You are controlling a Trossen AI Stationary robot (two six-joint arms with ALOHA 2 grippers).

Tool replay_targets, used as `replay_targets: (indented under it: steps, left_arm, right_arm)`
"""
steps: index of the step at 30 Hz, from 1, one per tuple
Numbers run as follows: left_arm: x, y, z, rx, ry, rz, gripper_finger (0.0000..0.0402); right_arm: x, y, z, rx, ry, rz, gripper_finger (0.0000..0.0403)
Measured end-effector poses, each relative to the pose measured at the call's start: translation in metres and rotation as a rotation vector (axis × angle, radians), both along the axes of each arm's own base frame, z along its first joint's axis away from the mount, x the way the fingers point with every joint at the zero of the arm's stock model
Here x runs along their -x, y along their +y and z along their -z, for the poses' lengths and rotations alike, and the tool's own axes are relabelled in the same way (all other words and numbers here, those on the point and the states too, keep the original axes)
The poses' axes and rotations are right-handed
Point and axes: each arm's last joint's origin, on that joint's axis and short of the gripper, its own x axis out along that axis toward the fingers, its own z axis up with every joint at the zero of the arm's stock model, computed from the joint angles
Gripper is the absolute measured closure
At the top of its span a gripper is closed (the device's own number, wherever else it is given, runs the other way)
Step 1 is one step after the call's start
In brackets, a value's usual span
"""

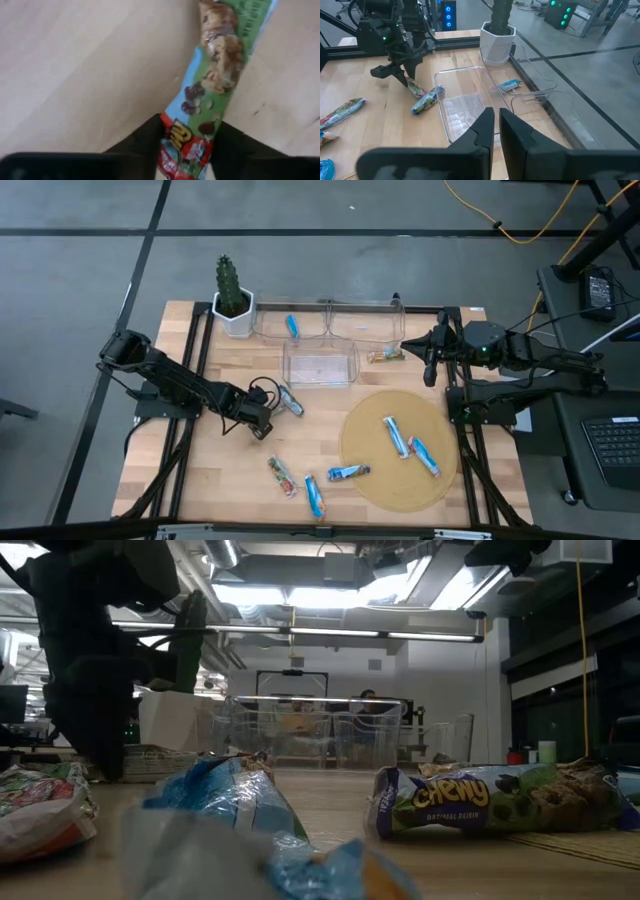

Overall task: Pick and place Granola Bars by type
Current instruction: Put the red granola bar into the top left transparent bin

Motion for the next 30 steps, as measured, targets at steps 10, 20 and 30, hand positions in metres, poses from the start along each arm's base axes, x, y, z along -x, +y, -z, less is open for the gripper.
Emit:
replay_targets:
  steps: [10,20,30]
  left_arm:
    - [-0.013,-0.019,-0.038,0.053,-0.108,0.087,0.0388]
    - [-0.011,-0.015,-0.077,-0.002,-0.256,0.096,0.0394]
    - [-0.016,0.027,-0.178,-0.105,-0.412,0.213,0.0395]
  right_arm:
    - [0.0,0.0,0.0,-0.001,-0.001,0.001,0.037]
    - [0.0,0.0,0.0,0.003,0.001,-0.001,0.037]
    - [0.0,0.0,0.0,0.014,0.002,0.008,0.037]
